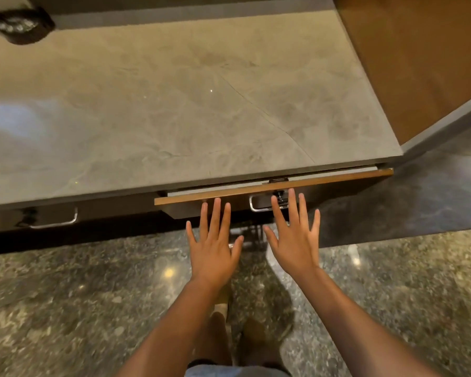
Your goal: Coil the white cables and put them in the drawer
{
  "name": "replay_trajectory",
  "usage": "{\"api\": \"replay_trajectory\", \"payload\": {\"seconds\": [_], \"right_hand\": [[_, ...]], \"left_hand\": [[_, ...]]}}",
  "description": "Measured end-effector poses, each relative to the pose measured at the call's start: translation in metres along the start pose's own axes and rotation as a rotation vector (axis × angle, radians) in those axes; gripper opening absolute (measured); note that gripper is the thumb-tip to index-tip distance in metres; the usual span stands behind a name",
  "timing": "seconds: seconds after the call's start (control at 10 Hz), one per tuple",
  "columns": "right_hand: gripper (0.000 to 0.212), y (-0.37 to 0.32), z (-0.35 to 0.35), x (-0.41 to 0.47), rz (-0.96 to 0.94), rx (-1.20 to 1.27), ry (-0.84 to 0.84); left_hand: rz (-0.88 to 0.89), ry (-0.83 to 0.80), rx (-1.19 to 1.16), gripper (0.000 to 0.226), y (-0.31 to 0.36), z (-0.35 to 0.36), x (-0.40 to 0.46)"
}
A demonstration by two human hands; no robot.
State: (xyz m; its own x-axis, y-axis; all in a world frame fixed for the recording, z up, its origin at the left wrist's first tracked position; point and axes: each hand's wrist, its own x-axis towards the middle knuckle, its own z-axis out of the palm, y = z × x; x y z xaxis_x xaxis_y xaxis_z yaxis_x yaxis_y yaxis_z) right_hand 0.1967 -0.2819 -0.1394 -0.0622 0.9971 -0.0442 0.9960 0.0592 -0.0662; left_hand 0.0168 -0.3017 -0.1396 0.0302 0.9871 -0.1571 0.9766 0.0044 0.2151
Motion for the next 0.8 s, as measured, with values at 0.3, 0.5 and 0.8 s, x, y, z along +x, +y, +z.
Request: {"api": "replay_trajectory", "payload": {"seconds": [0.3,0.5,0.8], "right_hand": [[0.066,0.005,0.011,0.033,-0.014,-0.025,0.019],[0.063,0.006,0.009,0.034,-0.034,-0.046,0.03],[0.057,0.007,-0.042,0.021,-0.087,-0.037,-0.075]], "left_hand": [[-0.049,0.042,-0.025,0.071,0.001,0.011,0.035],[-0.058,0.041,0.016,0.073,0.006,0.013,0.037],[0.02,-0.138,0.026,0.073,0.022,-0.051,0.017]]}}
